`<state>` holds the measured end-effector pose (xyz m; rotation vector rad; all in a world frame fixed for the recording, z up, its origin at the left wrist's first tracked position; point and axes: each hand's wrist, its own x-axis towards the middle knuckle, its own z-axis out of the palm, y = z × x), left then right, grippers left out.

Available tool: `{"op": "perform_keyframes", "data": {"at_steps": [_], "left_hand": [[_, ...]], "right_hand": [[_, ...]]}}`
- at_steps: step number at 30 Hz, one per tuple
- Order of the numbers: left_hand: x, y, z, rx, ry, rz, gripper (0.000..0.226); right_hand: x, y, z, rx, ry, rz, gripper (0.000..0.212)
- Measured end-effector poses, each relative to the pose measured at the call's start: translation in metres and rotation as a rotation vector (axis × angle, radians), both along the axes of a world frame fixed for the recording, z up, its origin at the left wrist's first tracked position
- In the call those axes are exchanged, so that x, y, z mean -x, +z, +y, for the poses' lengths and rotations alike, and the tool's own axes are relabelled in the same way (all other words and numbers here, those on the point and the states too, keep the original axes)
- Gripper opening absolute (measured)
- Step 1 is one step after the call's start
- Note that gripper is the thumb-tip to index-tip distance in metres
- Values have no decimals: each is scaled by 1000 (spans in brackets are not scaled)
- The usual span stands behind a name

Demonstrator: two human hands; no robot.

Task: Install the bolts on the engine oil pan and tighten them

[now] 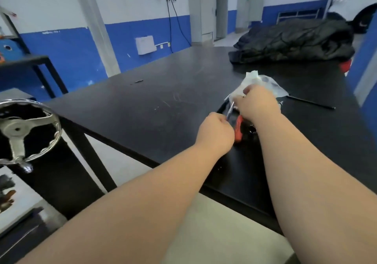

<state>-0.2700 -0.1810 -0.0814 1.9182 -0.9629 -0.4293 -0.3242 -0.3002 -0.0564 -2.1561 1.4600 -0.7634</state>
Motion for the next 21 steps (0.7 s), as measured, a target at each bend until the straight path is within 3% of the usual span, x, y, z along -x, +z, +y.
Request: {"op": "perform_keyframes", "data": {"at_steps": [2,4,6,9,14,21], "left_hand": [[0,-3,0,74,29,6,25],[-2,-6,2,122,18,27,26],[-3,-7,5,127,-15,51,25],[-5,-7,9,120,-34,28,19],[0,-4,12,109,-74,-45,33],[5,-8,21,131,-39,-46,24]], "right_hand": [[-3,2,-3,32,-33,47,45],[-8,6,-3,18,0,-64,59],[-14,8,3,-83,119,-101,55],[-16,4,11,-190,216,-128,33],[-14,1,1,-156,-7,-372,21],[13,5,-27,8,-314,-486,37]]}}
